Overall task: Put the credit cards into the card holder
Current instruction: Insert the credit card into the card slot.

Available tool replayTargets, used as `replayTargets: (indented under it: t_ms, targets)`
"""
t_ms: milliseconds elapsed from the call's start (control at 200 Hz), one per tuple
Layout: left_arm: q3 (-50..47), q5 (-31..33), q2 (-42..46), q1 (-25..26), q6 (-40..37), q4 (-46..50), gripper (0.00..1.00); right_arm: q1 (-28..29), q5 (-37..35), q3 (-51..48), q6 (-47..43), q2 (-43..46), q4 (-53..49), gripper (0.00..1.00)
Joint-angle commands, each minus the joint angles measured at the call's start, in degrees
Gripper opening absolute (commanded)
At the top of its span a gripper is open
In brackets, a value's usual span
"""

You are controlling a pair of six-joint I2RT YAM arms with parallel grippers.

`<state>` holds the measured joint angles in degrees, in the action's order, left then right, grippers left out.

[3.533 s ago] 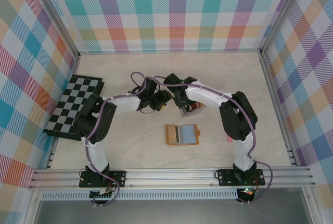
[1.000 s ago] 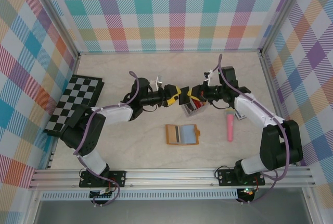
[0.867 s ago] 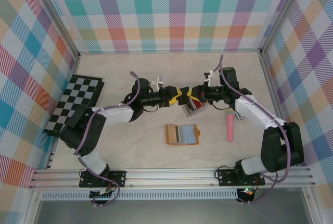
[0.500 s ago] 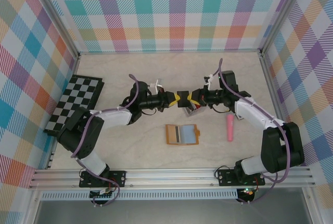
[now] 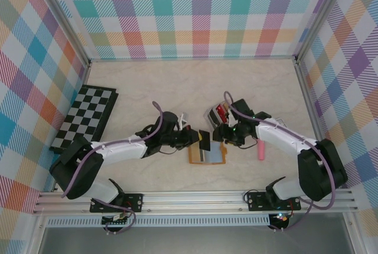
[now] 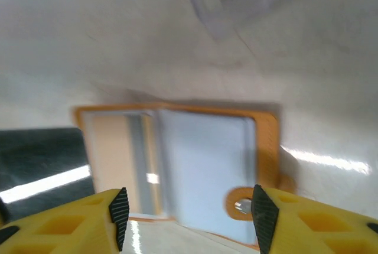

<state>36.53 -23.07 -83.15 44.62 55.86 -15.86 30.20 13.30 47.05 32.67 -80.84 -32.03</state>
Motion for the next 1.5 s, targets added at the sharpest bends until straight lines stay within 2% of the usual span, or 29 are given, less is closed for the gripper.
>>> replayTargets:
  t_ms: [0,120,460,715,870,1090,1220,1500]
  targets:
    - [-1.97,6.42,-0.11,1.95,-1.18,1.41,0.0,0.75,-5.94,-1.03,-1.2,-1.79,-1.93,0.62]
    - [-2.54,7.17,-2.53,3.52,-0.26,-2.73,0.0,0.74,-2.58,-1.81,-0.98,-3.38,1.44,0.62]
    - [-2.72,8.04,-8.45,4.86,0.83,-6.47,0.0,0.79,-0.82,-1.78,-1.47,-7.86,4.14,0.58]
    - [-3.35,6.22,-10.27,5.22,1.47,-7.54,0.0,0.83,-0.55,-2.77,-0.86,-10.36,5.2,0.38]
    - [-3.71,5.44,-9.2,5.48,1.8,-7.71,0.0,0.83,-1.57,-3.45,-0.51,-10.17,4.9,0.37]
    - [-3.59,4.23,-9.06,5.74,0.69,-6.61,0.0,0.84,-3.97,-3.41,-0.56,-6.83,2.59,0.48]
    - [-2.5,2.68,-10.89,5.87,-0.18,-6.86,0.0,0.83,-4.77,-3.36,-0.45,-6.82,1.73,0.48]
    - [-2.61,6.2,-13.35,6.44,2.94,-9.42,0.0,0.87,-2.95,-4.87,0.77,-9.6,4.35,0.45]
